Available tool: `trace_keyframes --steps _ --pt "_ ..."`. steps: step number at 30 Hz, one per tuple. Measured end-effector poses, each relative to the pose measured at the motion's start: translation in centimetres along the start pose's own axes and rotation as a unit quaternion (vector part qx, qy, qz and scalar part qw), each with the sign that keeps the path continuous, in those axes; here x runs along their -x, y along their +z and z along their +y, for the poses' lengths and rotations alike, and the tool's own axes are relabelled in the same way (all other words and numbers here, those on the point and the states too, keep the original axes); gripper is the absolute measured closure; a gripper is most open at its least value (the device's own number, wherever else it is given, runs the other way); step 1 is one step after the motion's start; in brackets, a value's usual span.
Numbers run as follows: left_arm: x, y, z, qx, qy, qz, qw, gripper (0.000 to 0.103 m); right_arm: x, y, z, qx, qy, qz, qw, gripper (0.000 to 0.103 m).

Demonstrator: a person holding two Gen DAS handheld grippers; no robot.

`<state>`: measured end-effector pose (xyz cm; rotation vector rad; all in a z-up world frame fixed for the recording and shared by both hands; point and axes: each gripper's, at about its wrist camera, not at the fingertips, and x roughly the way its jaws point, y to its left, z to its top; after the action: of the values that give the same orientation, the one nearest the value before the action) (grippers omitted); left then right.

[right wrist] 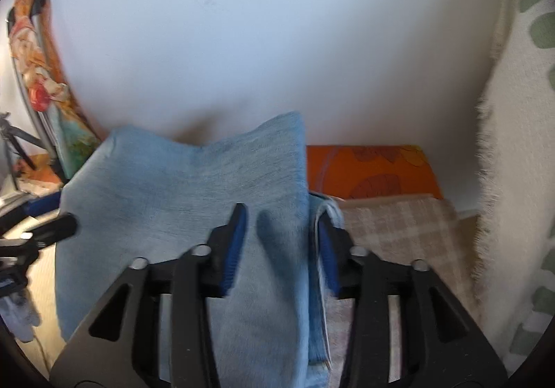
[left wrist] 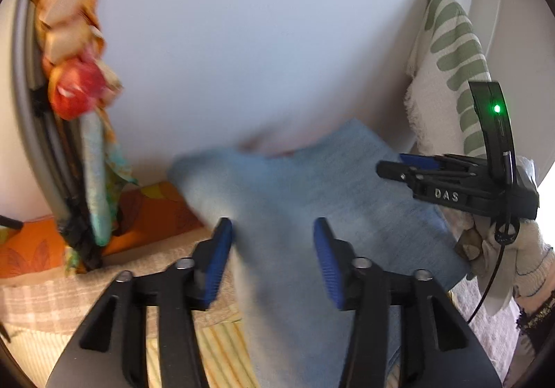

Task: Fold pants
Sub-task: 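Lower the folded jeans onto the bed and open both grippers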

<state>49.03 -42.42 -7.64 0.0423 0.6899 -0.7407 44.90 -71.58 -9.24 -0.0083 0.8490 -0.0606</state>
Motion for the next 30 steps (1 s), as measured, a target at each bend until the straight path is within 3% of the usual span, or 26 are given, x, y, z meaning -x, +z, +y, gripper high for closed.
trace_keyframes --steps 2,14,17,20,24,27,30 --pt "0.7 0.1 0.1 -0.002 0.003 -0.007 1.0 0.047 0.9 0.0 -0.1 0.006 -0.029 -0.016 0.999 0.032" --pt "6.6 0.3 -2.0 -0.018 -0.003 -0.037 0.9991 0.044 7.9 -1.4 -0.9 -0.017 -0.025 -0.04 0.999 0.032" --pt "8.6 0.0 -2.9 -0.028 -0.002 -0.047 0.9985 0.042 9.7 -1.5 0.5 -0.018 -0.024 -0.044 0.999 0.031" --pt "11.0 -0.6 -3.4 -0.031 -0.004 -0.058 0.9978 0.038 12.2 -2.0 1.5 -0.011 -0.034 -0.055 0.998 0.02" --pt "14.2 -1.7 -3.6 -0.027 -0.017 -0.063 0.9975 0.034 15.7 -3.1 3.6 -0.009 -0.043 -0.069 0.997 0.018" --pt "16.2 -2.5 -4.0 -0.029 -0.018 -0.07 0.9969 0.033 18.2 -4.1 5.2 -0.006 -0.053 -0.079 0.995 0.007" --pt "18.7 -3.6 -4.2 -0.032 -0.022 -0.077 0.9963 0.033 21.0 -5.6 7.4 0.004 -0.069 -0.094 0.993 0.004"
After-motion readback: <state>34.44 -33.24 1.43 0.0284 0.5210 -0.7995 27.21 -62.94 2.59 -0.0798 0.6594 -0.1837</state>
